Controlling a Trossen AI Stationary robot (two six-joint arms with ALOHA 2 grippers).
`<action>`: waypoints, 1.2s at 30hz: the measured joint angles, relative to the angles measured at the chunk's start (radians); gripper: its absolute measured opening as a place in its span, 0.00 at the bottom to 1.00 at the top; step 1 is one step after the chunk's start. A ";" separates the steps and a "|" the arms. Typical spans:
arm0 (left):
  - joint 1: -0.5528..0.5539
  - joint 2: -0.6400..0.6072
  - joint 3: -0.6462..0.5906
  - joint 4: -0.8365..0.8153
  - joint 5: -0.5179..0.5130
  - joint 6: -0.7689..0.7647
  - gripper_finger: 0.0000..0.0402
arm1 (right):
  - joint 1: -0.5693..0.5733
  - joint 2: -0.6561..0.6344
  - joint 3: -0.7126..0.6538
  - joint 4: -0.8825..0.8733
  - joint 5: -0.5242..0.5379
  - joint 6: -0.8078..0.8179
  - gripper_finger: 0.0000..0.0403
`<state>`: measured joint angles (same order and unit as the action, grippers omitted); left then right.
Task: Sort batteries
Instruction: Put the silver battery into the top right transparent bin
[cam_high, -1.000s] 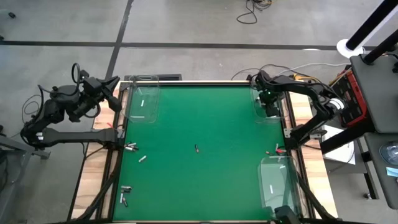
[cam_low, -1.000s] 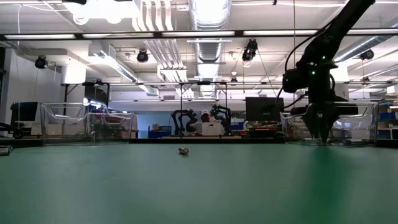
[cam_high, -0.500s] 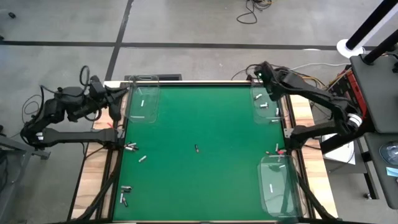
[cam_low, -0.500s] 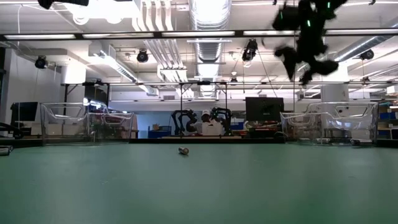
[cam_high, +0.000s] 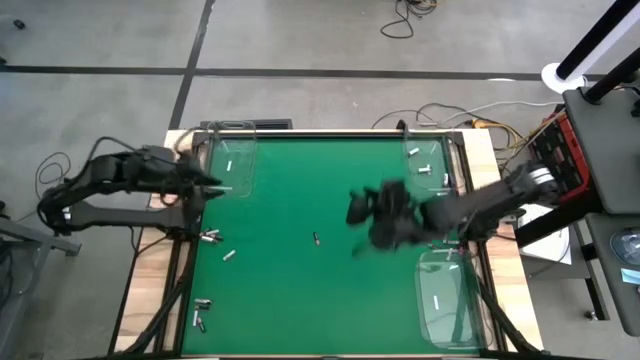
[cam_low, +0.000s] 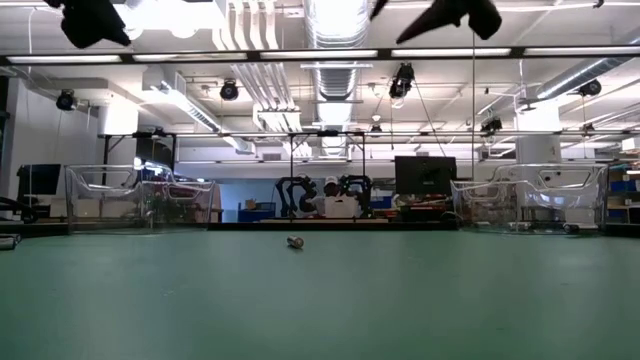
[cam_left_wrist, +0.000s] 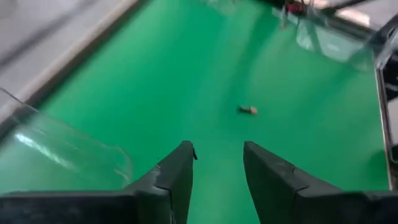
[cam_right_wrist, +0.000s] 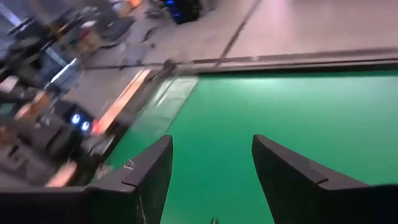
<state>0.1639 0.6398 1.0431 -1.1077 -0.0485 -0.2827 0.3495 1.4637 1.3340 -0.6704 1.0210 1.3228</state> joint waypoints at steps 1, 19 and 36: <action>-0.008 0.019 -0.014 0.003 0.009 -0.024 0.29 | 0.037 0.032 0.012 0.003 0.019 -0.001 0.53; -0.354 0.372 -0.279 -0.077 0.181 -0.441 0.28 | 0.338 0.260 0.208 -0.004 -0.008 -0.175 0.53; -0.364 0.967 -0.272 -0.249 0.209 -0.048 0.28 | 0.359 0.259 0.208 -0.024 -0.008 -0.171 0.53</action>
<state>-0.2005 1.6064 0.7707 -1.3568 0.1600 -0.3311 0.7090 1.7229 1.5425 -0.6940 1.0134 1.1515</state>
